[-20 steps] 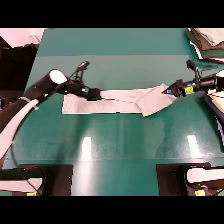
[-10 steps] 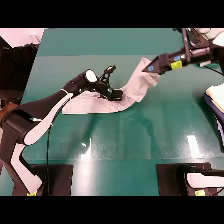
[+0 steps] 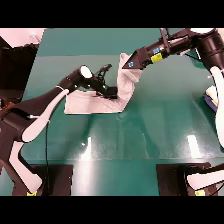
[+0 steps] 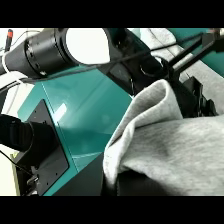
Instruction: Fold the shirts.
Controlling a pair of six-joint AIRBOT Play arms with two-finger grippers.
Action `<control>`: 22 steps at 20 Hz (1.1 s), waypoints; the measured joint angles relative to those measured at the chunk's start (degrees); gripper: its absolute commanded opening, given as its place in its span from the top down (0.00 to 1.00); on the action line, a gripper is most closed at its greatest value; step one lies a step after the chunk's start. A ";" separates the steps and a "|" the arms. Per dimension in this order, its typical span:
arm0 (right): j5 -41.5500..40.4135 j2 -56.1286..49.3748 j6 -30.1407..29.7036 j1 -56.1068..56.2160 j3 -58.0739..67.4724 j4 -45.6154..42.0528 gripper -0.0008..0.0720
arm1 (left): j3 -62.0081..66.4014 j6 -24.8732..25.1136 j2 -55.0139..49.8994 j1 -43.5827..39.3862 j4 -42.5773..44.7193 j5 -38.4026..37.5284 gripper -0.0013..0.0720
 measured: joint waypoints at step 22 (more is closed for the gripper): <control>-29.68 -19.67 -5.25 26.53 6.51 -1.79 0.35 | 0.09 3.52 31.80 28.24 20.57 -16.61 0.95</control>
